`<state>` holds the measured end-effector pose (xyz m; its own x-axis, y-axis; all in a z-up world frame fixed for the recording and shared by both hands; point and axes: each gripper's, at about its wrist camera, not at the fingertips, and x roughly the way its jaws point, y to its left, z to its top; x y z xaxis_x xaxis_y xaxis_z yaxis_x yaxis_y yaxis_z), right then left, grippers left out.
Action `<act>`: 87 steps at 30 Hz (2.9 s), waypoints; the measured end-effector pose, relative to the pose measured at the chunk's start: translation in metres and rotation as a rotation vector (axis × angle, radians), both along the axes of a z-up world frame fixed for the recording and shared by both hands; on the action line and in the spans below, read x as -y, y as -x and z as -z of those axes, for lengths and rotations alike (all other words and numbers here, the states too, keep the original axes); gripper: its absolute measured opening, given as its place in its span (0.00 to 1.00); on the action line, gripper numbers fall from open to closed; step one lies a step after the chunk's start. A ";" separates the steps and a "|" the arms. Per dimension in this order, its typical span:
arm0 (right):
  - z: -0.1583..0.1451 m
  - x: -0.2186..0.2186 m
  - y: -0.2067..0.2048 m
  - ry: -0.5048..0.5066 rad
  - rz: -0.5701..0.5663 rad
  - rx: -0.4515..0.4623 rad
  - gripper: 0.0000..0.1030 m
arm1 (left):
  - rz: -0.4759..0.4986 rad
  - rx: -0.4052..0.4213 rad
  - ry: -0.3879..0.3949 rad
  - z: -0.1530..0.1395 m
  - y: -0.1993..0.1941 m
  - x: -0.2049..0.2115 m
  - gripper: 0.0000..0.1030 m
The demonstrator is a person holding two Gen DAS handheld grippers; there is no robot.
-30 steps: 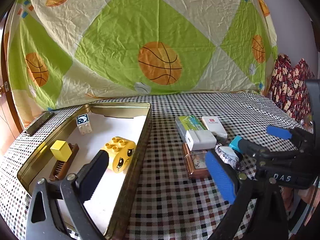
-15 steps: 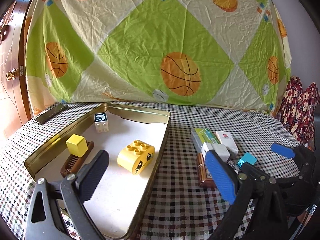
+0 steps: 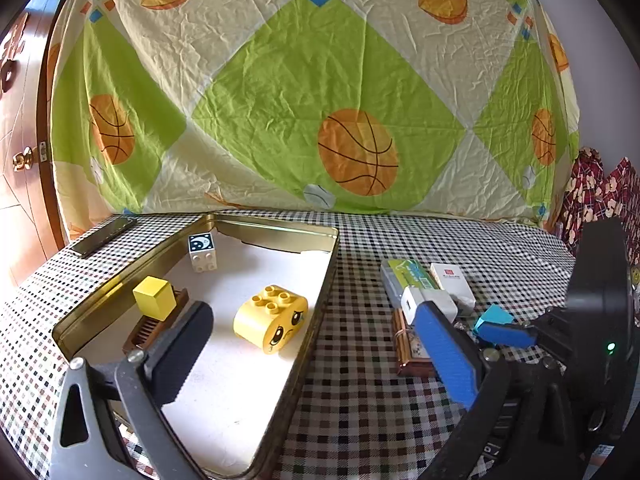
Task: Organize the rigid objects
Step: 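Grasp the sequined hair tie with the right tool while the left tool grasps the brown wooden frame, then lift the brown frame with the left tool while the right tool lifts the hair tie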
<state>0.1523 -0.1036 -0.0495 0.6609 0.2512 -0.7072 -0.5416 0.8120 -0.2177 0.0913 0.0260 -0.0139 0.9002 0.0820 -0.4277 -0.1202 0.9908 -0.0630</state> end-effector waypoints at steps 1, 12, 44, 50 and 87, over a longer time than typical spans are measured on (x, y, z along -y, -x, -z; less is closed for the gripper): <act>0.000 0.001 -0.001 -0.002 0.005 -0.005 0.54 | 0.000 -0.001 0.000 0.000 0.000 0.000 0.99; -0.004 0.030 -0.011 -0.178 0.012 -0.098 0.44 | 0.064 -0.002 -0.058 0.000 -0.001 0.016 0.96; -0.035 0.081 -0.017 -0.350 0.248 0.135 0.44 | 0.344 -0.431 -0.134 0.045 -0.086 0.090 0.44; -0.037 0.082 -0.013 -0.357 0.253 0.159 0.44 | 0.329 -0.341 -0.231 0.032 -0.063 0.104 0.43; -0.047 0.087 0.010 -0.412 0.245 0.283 0.44 | 0.223 -0.002 -0.122 -0.006 -0.020 0.068 0.42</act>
